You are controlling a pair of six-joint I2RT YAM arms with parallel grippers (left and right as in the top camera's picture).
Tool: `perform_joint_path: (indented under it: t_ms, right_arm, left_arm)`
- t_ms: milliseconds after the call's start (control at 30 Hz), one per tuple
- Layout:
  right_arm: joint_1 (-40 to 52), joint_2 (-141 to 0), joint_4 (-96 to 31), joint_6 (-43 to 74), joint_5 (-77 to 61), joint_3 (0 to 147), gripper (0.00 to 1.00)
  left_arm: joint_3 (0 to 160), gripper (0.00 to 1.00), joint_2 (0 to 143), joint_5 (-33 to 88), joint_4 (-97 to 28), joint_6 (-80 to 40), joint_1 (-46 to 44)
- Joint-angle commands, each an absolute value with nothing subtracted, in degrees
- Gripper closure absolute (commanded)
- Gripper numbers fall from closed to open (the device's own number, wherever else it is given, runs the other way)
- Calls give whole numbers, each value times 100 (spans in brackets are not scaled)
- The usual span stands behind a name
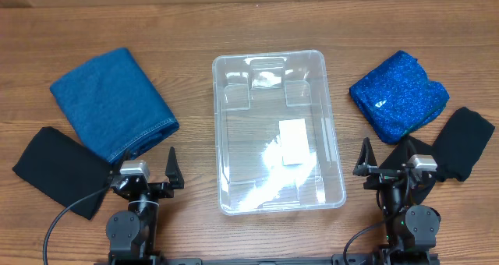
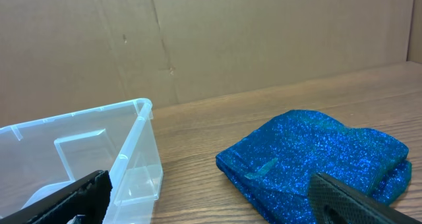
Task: Pack container
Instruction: 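Move the right gripper toward the folded sparkly blue cloth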
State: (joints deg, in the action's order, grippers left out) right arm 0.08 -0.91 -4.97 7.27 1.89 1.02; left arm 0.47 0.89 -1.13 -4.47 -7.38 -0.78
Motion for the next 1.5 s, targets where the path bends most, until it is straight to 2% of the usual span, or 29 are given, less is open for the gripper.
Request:
perform_joint_path:
  t_ms: [0,1033,1200,1367,1467]
  right_arm:
    - [3,-49,-456,727,231,49,0]
    - [3,-51,-460,733,224,49,0]
    - [-1,-60,-456,1382,189,51,0]
    - [-5,-370,-502,1378,794,410,0]
    - [-5,-1149,-637,1378,794,939,0]
  left_arm:
    - [30,0,25,-150,-427,-773,-132]
    - [30,0,25,-150,-425,-773,-132]
    - [40,0,25,-60,-443,-1673,-121]
    - [757,0,32,252,-1433,-1568,-117]
    - [1693,0,316,71,-2244,-1474,-117]
